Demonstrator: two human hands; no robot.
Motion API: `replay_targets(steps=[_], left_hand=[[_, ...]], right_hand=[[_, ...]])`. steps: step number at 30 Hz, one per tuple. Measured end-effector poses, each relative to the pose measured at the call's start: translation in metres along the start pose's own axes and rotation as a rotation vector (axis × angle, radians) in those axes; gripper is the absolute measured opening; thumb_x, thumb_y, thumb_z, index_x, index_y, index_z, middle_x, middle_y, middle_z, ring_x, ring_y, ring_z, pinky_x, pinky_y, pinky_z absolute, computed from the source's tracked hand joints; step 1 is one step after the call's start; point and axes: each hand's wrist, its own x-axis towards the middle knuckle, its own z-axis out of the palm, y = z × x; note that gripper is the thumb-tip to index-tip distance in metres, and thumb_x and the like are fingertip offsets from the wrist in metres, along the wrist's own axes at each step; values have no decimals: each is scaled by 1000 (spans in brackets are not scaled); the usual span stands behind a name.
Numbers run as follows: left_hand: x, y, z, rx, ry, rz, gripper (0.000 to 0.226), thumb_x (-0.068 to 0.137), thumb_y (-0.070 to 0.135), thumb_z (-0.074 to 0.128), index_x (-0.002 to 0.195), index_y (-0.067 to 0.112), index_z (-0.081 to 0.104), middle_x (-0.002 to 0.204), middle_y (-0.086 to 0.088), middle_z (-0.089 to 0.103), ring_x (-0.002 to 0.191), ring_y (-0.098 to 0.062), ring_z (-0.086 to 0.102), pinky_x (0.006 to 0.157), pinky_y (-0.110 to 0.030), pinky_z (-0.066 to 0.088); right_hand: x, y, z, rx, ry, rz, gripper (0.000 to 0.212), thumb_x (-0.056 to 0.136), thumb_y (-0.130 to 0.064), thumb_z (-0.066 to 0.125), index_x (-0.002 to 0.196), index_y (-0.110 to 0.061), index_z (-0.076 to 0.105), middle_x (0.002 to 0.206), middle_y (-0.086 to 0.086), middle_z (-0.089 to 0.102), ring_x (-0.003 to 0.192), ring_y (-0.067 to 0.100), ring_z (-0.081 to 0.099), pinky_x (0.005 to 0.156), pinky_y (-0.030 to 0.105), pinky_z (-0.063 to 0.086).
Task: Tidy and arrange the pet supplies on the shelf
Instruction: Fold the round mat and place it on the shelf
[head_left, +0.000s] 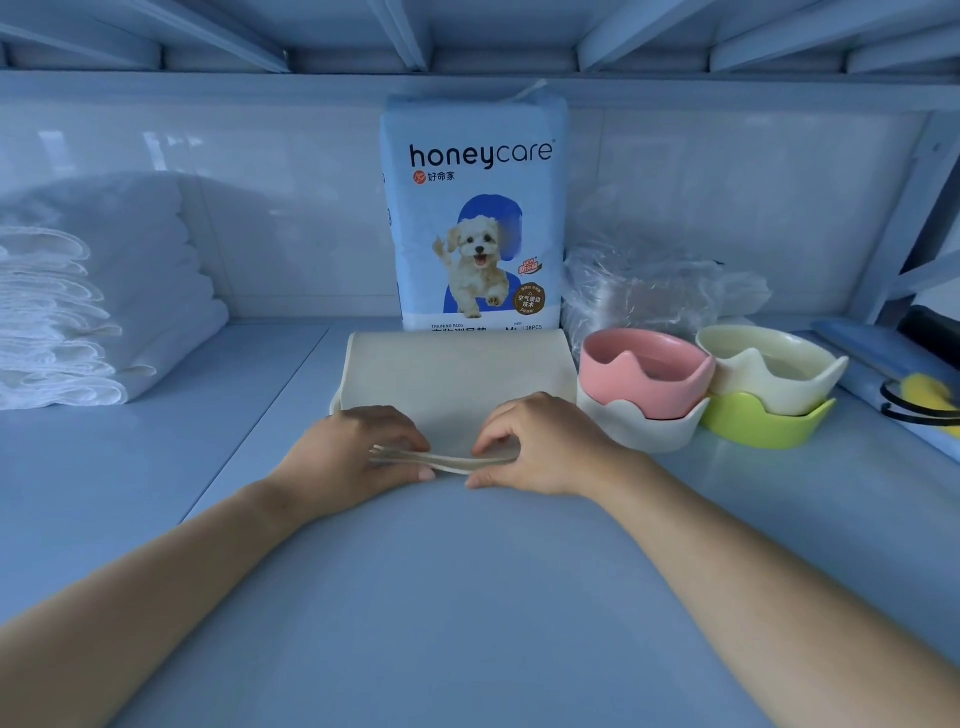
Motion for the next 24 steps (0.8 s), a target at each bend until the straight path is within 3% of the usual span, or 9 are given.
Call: replay_targets(steps=[2, 5, 12, 18, 21, 24], left_hand=[[-5, 1, -2, -89, -54, -6, 35, 75, 64, 57, 93, 36, 66, 99, 20, 62, 88, 7, 59, 73, -13, 48], [-19, 4, -4, -6, -72, 0, 19, 85, 43, 61, 103, 35, 62, 105, 22, 58, 95, 7, 56, 82, -18, 47], [-53, 14, -23, 109, -82, -81, 31, 88, 40, 56, 119, 38, 56, 122, 22, 52, 110, -2, 51, 90, -27, 45], [-94, 7, -55, 121, 10, -199, 28, 88, 46, 53, 114, 40, 58, 112, 25, 54, 91, 6, 50, 75, -15, 41], [-127, -1, -76, 126, 72, -256, 26, 87, 46, 54, 110, 36, 61, 101, 24, 56, 87, 9, 51, 66, -3, 34], [-169, -12, -100, 139, 124, -326, 24, 87, 44, 55, 108, 35, 63, 95, 27, 54, 83, 8, 52, 62, -3, 35]], right_hand=[[0, -1, 2, 18, 2, -18, 34, 70, -58, 69, 90, -31, 69, 96, -14, 66, 92, 8, 55, 80, 33, 49], [-1, -5, 5, 66, 11, -38, 27, 72, -54, 69, 85, -31, 69, 89, -13, 66, 87, 8, 56, 77, 34, 49], [-1, -27, 17, 179, 73, -78, 19, 74, -46, 71, 86, -32, 70, 83, -15, 67, 79, 3, 58, 73, 31, 50], [11, -72, 28, 199, 71, -201, 26, 78, -41, 70, 101, -30, 69, 95, -17, 66, 86, -1, 55, 73, 13, 40], [17, -110, 36, 236, 59, -255, 25, 81, -36, 68, 104, -28, 68, 95, -20, 63, 88, -1, 53, 77, 16, 40], [20, -161, 50, 271, 43, -331, 21, 83, -30, 66, 103, -26, 69, 100, -14, 67, 90, 2, 55, 78, 14, 41]])
